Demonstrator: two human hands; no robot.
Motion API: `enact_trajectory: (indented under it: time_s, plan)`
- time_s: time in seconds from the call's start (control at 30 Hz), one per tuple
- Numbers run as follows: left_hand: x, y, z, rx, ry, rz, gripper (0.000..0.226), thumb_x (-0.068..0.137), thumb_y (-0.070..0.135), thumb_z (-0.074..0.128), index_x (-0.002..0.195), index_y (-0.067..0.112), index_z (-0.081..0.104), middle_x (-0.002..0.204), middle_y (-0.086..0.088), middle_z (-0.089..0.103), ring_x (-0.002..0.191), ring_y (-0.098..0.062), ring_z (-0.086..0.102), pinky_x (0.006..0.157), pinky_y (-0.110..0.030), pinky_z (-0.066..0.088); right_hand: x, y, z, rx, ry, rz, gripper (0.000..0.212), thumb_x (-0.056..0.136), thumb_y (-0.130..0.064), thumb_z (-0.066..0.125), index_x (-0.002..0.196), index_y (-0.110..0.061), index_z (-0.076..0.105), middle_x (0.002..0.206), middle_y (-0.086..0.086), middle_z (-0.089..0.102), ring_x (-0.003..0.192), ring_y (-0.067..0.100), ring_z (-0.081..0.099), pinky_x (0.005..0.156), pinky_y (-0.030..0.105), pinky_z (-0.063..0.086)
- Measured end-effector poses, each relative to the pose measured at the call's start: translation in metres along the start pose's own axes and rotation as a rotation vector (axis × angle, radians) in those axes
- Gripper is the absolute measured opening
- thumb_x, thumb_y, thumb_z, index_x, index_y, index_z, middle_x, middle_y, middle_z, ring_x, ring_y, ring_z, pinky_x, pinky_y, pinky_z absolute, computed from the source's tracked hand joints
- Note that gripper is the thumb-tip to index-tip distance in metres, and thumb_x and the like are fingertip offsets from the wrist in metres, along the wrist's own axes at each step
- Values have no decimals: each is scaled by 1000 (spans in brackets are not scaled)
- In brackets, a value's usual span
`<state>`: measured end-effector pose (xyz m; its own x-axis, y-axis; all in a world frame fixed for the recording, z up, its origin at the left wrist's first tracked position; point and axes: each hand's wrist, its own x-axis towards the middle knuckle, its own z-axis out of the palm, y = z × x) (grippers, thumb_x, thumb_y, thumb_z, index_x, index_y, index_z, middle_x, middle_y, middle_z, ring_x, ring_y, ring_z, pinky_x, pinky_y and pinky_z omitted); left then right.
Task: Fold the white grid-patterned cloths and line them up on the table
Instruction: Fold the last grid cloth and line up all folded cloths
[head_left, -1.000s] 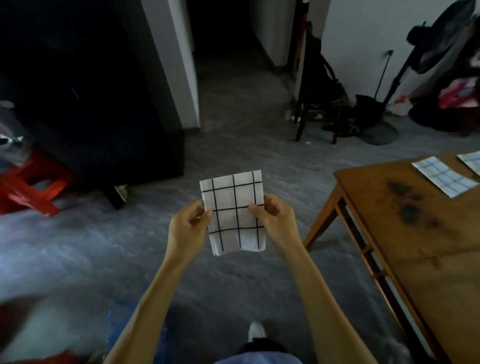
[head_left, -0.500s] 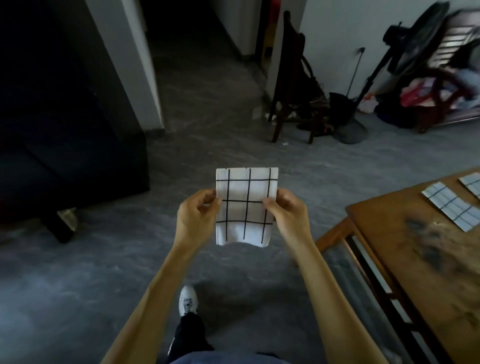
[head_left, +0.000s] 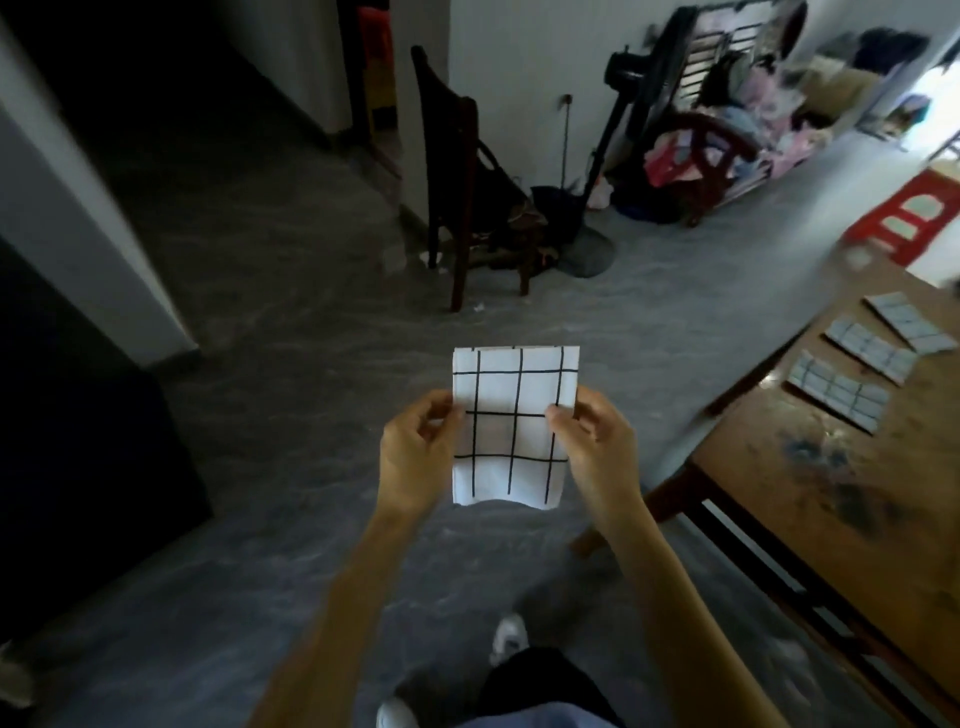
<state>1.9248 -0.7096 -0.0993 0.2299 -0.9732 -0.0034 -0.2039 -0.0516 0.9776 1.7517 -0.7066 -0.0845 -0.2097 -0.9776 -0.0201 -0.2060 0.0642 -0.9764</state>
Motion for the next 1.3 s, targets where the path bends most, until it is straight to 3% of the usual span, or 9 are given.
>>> enact_trajectory:
  time_s: [0.13,0.23,0.5,0.6,0.73,0.93,1.07,1.2,1.3]
  plan:
    - [49,-5,44,29,-129,-27,13,90,14,62,99,22,67,86,13,68,75,8,61,67,-8,49,42,18,-15,59,85,25,12,92,-7,61,100,-14,67,88,0,70,79,5,66,69,16,52]
    - [92,6,94,62,-224,-24,11,90,19,62,95,27,67,86,13,69,78,4,64,74,-20,54,89,34,-41,205,177,49,20,92,-9,61,112,-13,65,99,3,72,90,14,70,74,25,57]
    - [190,68,256,127,-525,178,18,90,20,63,105,11,66,96,-1,69,88,-15,66,81,-41,57,205,54,-146,454,497,52,29,91,-11,63,120,-9,59,107,10,70,99,22,69,79,34,59]
    - [210,85,323,149,-631,258,22,90,21,63,109,10,65,99,-3,68,90,-16,66,78,-36,57,223,57,-189,462,635,54,31,91,-12,63,122,-7,58,109,8,69,100,19,69,79,31,58]
    - [209,93,391,150,-816,311,19,92,23,60,110,17,62,101,3,65,92,-8,63,76,-25,56,226,73,-227,492,810,103,24,91,-15,63,115,-17,59,109,6,69,99,19,69,81,40,59]
    - [216,86,479,148,-1084,301,17,92,19,58,108,22,60,99,8,63,91,-3,62,70,-14,53,236,97,-264,460,1087,218,20,91,-15,63,106,-27,58,101,-3,69,88,12,70,64,23,57]
    - [224,80,542,111,-1320,309,13,92,16,58,102,24,61,95,6,64,89,-9,64,72,-21,56,250,118,-289,375,1242,333,21,93,-19,63,113,-25,58,102,-7,68,90,12,68,67,24,58]
    - [238,64,595,167,-1588,337,15,91,18,60,105,20,64,99,3,66,94,-11,64,82,-33,56,264,140,-292,352,1461,468,32,92,-22,64,123,-18,60,112,-3,68,100,14,66,85,38,58]
    - [245,55,626,252,-1754,359,14,90,15,61,101,25,63,95,8,64,93,-7,63,85,-33,55,275,145,-273,391,1589,564,25,92,-22,63,117,-22,63,108,-5,70,96,11,68,83,37,59]
